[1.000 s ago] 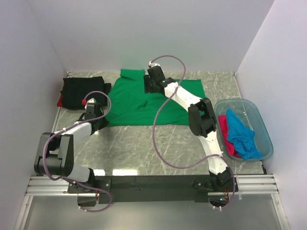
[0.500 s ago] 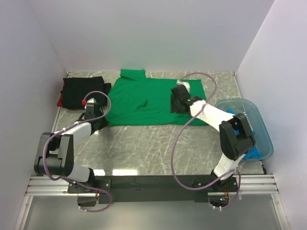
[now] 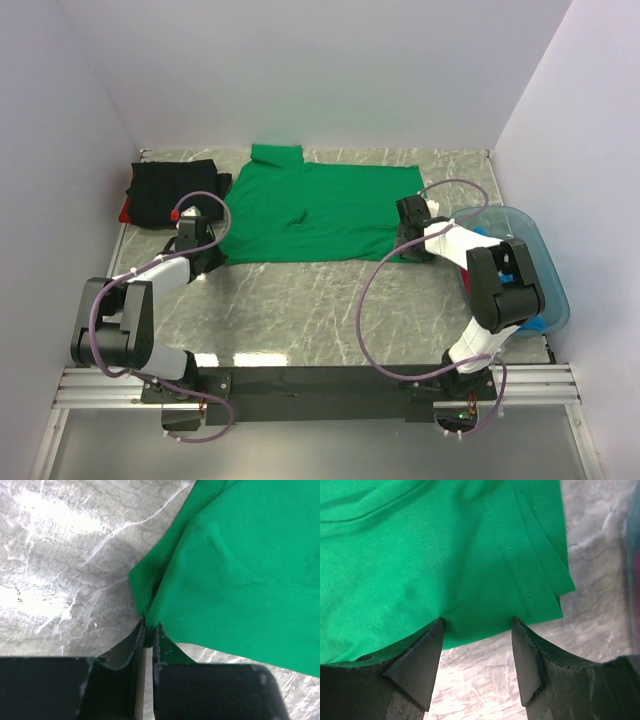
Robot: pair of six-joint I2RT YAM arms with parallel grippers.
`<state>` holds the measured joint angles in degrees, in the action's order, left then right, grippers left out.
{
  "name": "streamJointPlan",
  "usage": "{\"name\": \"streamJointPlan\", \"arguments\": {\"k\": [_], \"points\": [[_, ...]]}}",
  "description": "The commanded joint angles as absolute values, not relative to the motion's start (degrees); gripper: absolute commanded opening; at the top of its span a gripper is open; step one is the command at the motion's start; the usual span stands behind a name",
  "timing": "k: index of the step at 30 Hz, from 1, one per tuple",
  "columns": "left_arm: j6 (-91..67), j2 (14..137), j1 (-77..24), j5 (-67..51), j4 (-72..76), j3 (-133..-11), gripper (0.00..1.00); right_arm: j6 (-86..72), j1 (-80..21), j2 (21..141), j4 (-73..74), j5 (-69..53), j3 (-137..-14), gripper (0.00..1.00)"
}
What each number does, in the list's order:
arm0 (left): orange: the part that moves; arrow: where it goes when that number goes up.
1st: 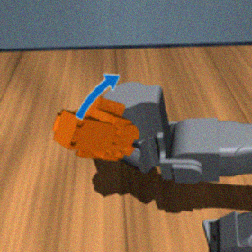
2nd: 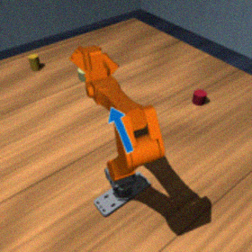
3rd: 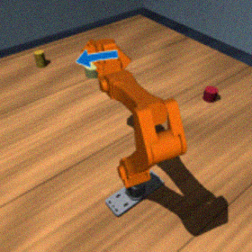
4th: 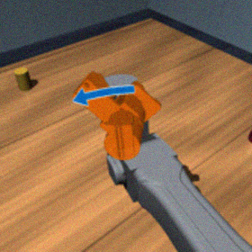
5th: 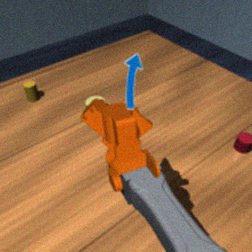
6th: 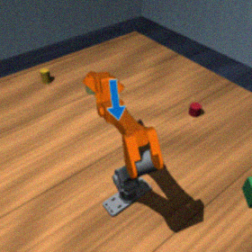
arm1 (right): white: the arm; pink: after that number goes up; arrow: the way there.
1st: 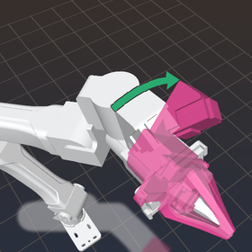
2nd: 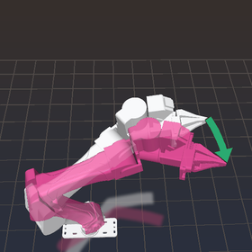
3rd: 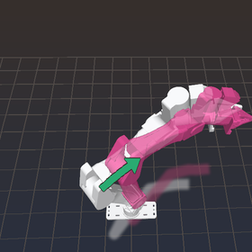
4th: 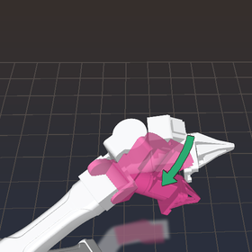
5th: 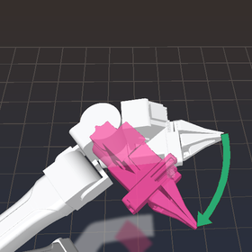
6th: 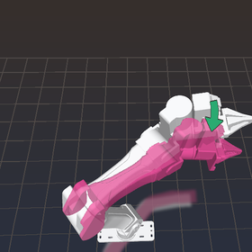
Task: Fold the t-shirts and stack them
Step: Fold the tshirt
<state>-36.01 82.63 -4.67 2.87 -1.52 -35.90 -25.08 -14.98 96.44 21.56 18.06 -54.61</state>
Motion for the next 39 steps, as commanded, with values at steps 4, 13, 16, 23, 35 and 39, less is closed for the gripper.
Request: {"name": "streamJointPlan", "arguments": {"k": [4, 13, 16, 23, 35, 39], "points": [[-35.25, 80.51, -4.22, 1.76, -0.53, -35.42, 0.01, -25.58, -12.22, 92.99, 20.04, 18.72, -52.56, 0.63], [-35.42, 79.89, -3.96, 1.5, -0.44, -35.07, 0.01, -25.66, -8.97, 93.69, 21.44, 21.53, -53.7, 0.63], [-35.42, 79.81, -3.78, 1.32, -0.44, -34.98, 0.01, -25.84, -8.96, 94.66, 22.06, 22.93, -54.67, 0.63], [-35.42, 79.45, -3.52, 1.06, -0.44, -34.63, 0.01, -24.96, -8.35, 97.64, 22.85, 26.54, -57.04, 0.62], [-35.33, 79.8, -2.9, 0.53, -0.44, -34.72, 0.01, -22.85, -7.03, 100.99, 22.94, 24.0, -58.62, 0.18], [-35.42, 79.72, -2.81, 0.44, -0.44, -34.54, 0.01, -22.76, -6.94, 100.2, 22.94, 22.77, -57.57, 0.03]]}}
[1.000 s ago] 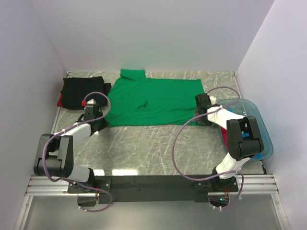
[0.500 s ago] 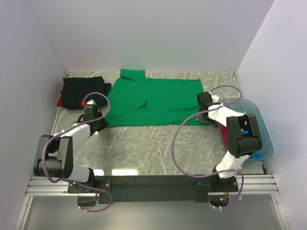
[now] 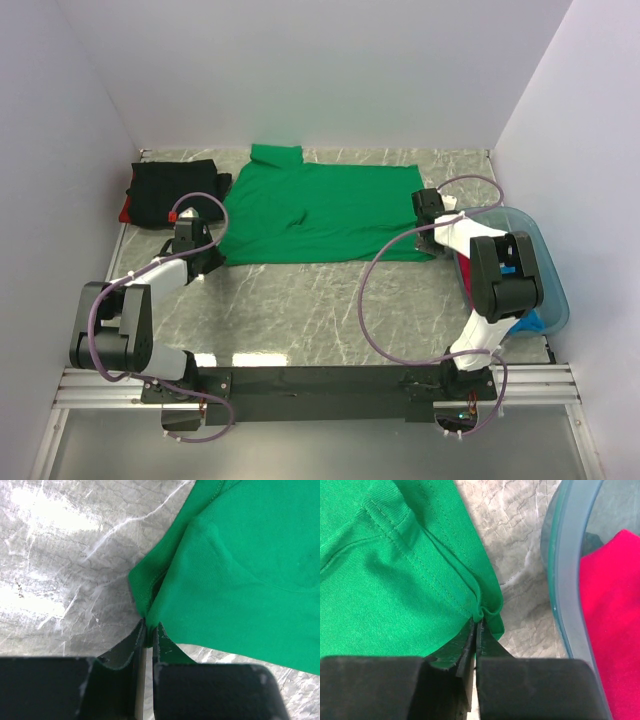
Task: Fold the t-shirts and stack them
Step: Fold the tshirt
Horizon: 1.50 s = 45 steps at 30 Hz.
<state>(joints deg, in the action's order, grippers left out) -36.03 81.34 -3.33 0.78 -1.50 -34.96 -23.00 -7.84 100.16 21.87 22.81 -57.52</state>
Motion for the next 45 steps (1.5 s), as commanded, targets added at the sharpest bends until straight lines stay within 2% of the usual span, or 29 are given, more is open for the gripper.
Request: {"name": "streamJointPlan", "arguments": {"k": [1, 13, 19, 26, 32, 39, 45], "points": [[-35.51, 79.63, -2.73, 0.44, -0.35, -34.45, 0.01, -23.02, -6.94, 99.67, 23.11, 22.5, -57.22, 0.01], [-39.19, 72.52, -2.64, 2.28, -0.44, -30.06, 0.01, -24.87, -7.82, 88.69, 27.41, 20.22, -51.59, 0.0], [-42.27, 63.21, -2.64, 3.08, -2.02, -25.58, 0.01, -25.93, -9.31, 80.71, 28.12, 13.9, -47.38, 0.0], [-46.13, 47.67, -2.64, 4.04, -8.08, -20.22, 0.01, -28.04, -12.83, 71.82, 31.46, 12.58, -42.29, 0.0], [-49.12, 37.37, -2.99, 3.69, -13.44, -17.14, 0.01, -32.08, -18.18, 66.54, 36.03, 15.2, -41.31, 0.0], [-52.03, 32.26, -3.95, 2.9, -17.05, -16.26, 0.01, -36.12, -21.44, 60.12, 40.86, 16.96, -40.25, 0.0], [-54.93, 28.31, -7.02, 5.97, -20.91, -16.43, 0.01, -39.11, -23.81, 59.76, 44.91, 20.91, -41.57, 0.0]]}}
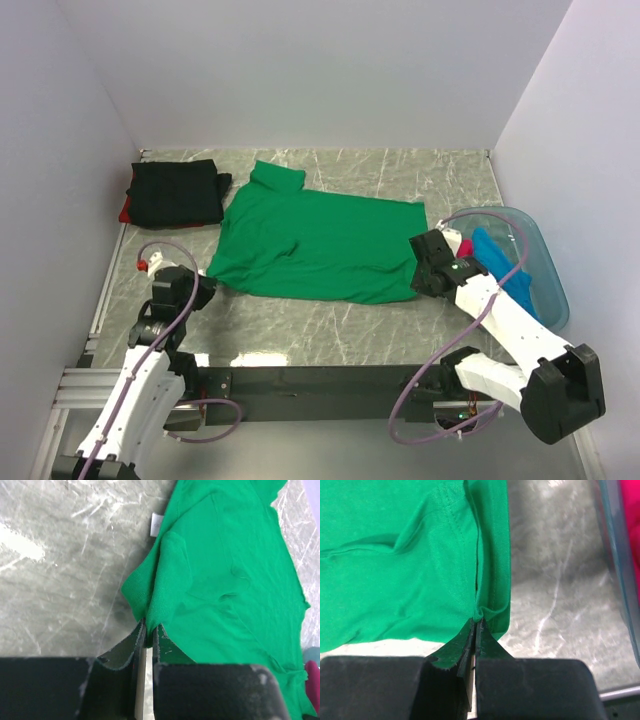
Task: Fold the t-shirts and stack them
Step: Fold the tshirt
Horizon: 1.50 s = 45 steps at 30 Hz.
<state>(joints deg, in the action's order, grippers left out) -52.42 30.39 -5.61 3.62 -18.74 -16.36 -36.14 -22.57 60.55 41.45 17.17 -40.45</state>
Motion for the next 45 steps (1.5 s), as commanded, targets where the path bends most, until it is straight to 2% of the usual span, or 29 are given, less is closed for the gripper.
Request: {"name": "streamJointPlan", "arguments": {"k": [1, 7, 9, 10, 11, 12, 13, 14, 16, 17, 21, 26, 29, 36, 40, 45], "points": [[-55.37, 27.78, -7.55, 6.59, -21.44, -16.52, 0.01, -39.72, -24.08, 59.85, 46.13, 23.18, -41.75, 0.0], [-57.66, 24.96, -10.46, 10.37, -24.61, -17.14, 0.01, -41.75, -24.34, 61.96, 47.63, 26.98, -42.54, 0.0], [-58.36, 24.79, -10.9, 11.94, -25.22, -17.58, 0.24, -41.75, -24.26, 63.19, 47.64, 27.59, -42.89, 0.04], [-58.53, 24.7, -10.9, 12.65, -26.01, -17.75, 0.33, -41.75, -24.26, 63.54, 47.81, 27.95, -43.06, 0.19], [-58.97, 24.0, -10.99, 13.27, -26.45, -18.1, 0.53, -41.57, -24.26, 63.98, 47.81, 27.95, -43.68, 0.29], [-59.06, 23.56, -10.99, 14.05, -26.63, -18.28, 0.6, -40.96, -24.34, 64.68, 47.73, 27.95, -43.94, 0.39], [-59.15, 23.12, -10.99, 15.37, -27.24, -18.46, 0.67, -40.44, -24.26, 64.95, 47.9, 27.95, -44.38, 0.53], [-59.32, 22.33, -10.99, 16.08, -27.59, -19.15, 0.77, -39.65, -24.34, 65.3, 48.07, 28.04, -45.34, 0.58], [-59.68, 21.63, -11.07, 18.61, -28.56, -19.95, 0.86, -39.11, -24.96, 65.83, 48.6, 28.83, -46.23, 0.67], [-59.24, 21.36, -11.07, 19.33, -28.39, -20.91, 0.92, -39.02, -25.31, 65.83, 48.78, 29.18, -47.19, 0.68], [-54.24, 23.46, -11.25, 22.06, -24.01, -22.76, 0.94, -36.13, -28.73, 66.44, 44.23, 24.72, -48.6, 0.68], [-48.88, 37.16, -11.77, 14.8, -14.96, -24.7, 0.92, -33.84, -32.69, 72.14, 31.13, 11.45, -49.04, 0.65], [-48.08, 45.59, -14.84, 13.27, -8.28, -24.87, 0.92, -34.01, -36.46, 78.29, 26.29, 9.06, -50.44, 0.65], [-45.79, 60.63, -27.84, 16.08, 2.01, -27.77, 0.92, -35.33, -43.15, 90.51, 21.62, 10.98, -53.0, 0.65], [-44.56, 67.92, -29.18, 15.91, 4.39, -27.95, 0.93, -36.3, -44.47, 94.39, 19.87, 10.99, -51.77, 0.65], [-46.49, 71.01, -29.36, 16.26, 4.04, -25.41, 0.94, -38.49, -46.49, 96.42, 19.6, 10.9, -48.79, 0.65]]}}
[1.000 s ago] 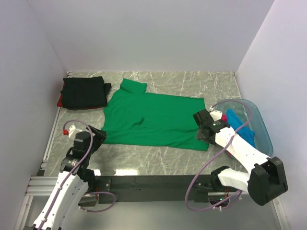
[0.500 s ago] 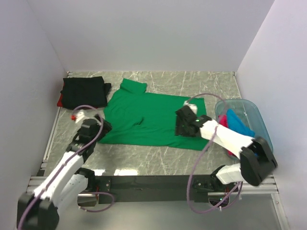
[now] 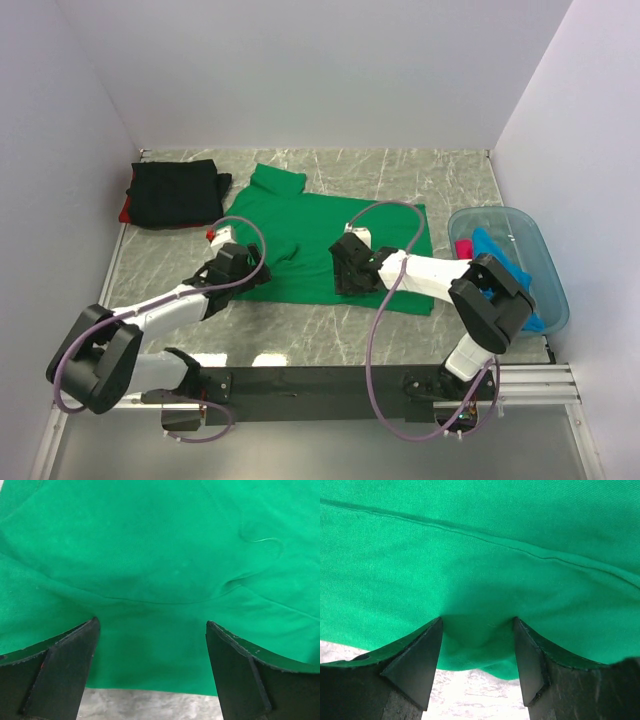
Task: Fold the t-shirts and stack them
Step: Fold the tshirt
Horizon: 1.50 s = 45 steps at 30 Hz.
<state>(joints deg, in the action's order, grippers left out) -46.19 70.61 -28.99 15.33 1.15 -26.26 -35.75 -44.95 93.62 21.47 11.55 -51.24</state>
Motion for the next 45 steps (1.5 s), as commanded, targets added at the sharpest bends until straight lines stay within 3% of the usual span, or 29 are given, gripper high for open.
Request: {"name": "streamJointPlan", "arguments": {"k": [1, 12, 22, 33, 40, 45], "points": [[-47.8, 70.75, -29.44, 16.09, 4.13, -24.53, 0.93, -38.93, -46.76, 96.33, 19.6, 10.72, -47.56, 0.65], [-55.28, 66.19, -33.13, 16.52, -3.86, -20.83, 0.94, -43.33, -51.5, 92.29, 22.5, 9.93, -40.96, 0.66], [-60.47, 51.52, -34.19, 18.98, -15.46, -18.11, 0.95, -47.01, -56.07, 89.3, 29.61, 9.4, -40.43, 0.66], [-60.56, 46.58, -34.89, 16.97, -20.3, -18.37, 0.95, -51.24, -57.04, 80.78, 33.57, 9.84, -34.63, 0.67], [-56.71, 45.08, -37.18, 22.05, -25.4, -28.71, 0.97, -49.57, -57.13, 77.35, 36.82, 13.26, -38.83, 0.68], [-48.88, 56.84, -36.57, 28.2, -19.44, -41.81, 0.99, -47.38, -57.22, 72.25, 39.72, 16.52, -44.73, 0.68]]}}
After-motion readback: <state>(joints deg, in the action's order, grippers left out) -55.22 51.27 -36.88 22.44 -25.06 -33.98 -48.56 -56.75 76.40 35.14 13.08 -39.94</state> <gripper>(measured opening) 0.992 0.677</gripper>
